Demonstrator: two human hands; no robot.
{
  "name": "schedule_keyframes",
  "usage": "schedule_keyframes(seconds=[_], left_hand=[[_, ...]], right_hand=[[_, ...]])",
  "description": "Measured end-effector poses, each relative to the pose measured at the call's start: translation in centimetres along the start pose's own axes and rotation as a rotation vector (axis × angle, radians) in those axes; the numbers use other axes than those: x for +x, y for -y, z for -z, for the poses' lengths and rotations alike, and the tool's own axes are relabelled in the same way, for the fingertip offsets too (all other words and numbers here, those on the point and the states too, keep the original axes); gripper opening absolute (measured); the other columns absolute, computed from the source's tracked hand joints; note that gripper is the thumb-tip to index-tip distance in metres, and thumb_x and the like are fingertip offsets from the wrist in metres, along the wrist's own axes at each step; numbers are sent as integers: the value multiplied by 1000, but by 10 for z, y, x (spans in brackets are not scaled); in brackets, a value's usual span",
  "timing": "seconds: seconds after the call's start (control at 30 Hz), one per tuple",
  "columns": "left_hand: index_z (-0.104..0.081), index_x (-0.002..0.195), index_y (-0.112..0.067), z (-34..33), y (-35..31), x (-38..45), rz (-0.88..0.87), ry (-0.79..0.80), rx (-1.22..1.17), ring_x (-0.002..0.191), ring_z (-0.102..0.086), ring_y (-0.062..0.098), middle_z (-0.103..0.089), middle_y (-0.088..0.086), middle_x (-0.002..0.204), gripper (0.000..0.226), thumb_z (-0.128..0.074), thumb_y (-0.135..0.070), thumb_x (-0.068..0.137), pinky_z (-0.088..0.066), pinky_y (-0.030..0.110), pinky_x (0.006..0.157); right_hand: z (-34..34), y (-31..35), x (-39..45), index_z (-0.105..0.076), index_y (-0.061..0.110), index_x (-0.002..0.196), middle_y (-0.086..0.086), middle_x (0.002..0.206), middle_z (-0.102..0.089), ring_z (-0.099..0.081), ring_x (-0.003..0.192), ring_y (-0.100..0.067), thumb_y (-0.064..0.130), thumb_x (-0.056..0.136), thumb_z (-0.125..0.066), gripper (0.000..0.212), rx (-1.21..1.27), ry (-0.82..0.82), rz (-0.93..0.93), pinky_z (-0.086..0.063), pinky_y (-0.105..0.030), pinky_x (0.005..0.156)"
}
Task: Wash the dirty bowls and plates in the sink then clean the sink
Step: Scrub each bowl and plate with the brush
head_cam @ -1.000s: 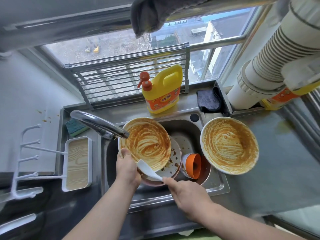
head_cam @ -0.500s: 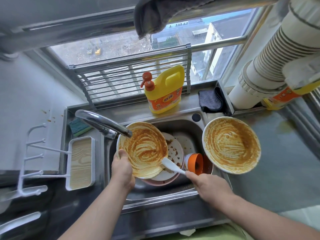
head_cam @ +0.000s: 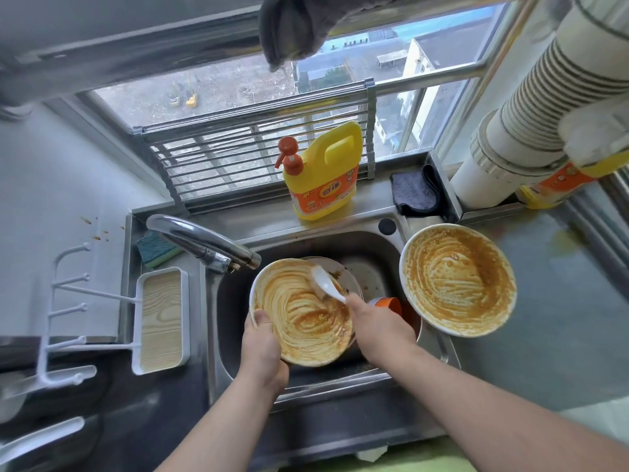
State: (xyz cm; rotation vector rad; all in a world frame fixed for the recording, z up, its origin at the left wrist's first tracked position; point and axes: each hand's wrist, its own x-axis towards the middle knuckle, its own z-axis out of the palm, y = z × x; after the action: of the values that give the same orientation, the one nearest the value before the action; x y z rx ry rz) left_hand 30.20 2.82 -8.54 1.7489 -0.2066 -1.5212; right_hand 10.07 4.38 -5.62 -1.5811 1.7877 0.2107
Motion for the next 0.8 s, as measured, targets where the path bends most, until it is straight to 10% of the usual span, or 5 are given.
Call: schedule_keyframes(seconds=[0.23,0.47,0.8], left_hand=[[-53,133,-28,5,2,8,16,-63,14,100,-68,26,-70,7,105,35,-26,-42,115,-50,63,105],[-58,126,-46,8,-7,7,-28,-48,29,115,-70,36,-71,9,126,32,-29,-43,114,-53,70,97],[-53,129,-42,5,-16,-3,-88,-16,105,117,-67,34,-67,9,130,30,-27,-43,115,-53,67,99]], right_hand=[[-20,36,-60,-35,39,126,-18,99,-70,-65,92,-43,36,110,-28,18,200,128,102,-52,-48,74],[-2,-5,-6,-33,35,129,-8,97,-63,-67,89,-36,13,104,-36,34,34,77,-75,-57,-47,70],[-4,30,-13,-37,39,123,-12,97,-68,-67,87,-39,34,111,-23,19,180,11,60,-59,-52,73]])
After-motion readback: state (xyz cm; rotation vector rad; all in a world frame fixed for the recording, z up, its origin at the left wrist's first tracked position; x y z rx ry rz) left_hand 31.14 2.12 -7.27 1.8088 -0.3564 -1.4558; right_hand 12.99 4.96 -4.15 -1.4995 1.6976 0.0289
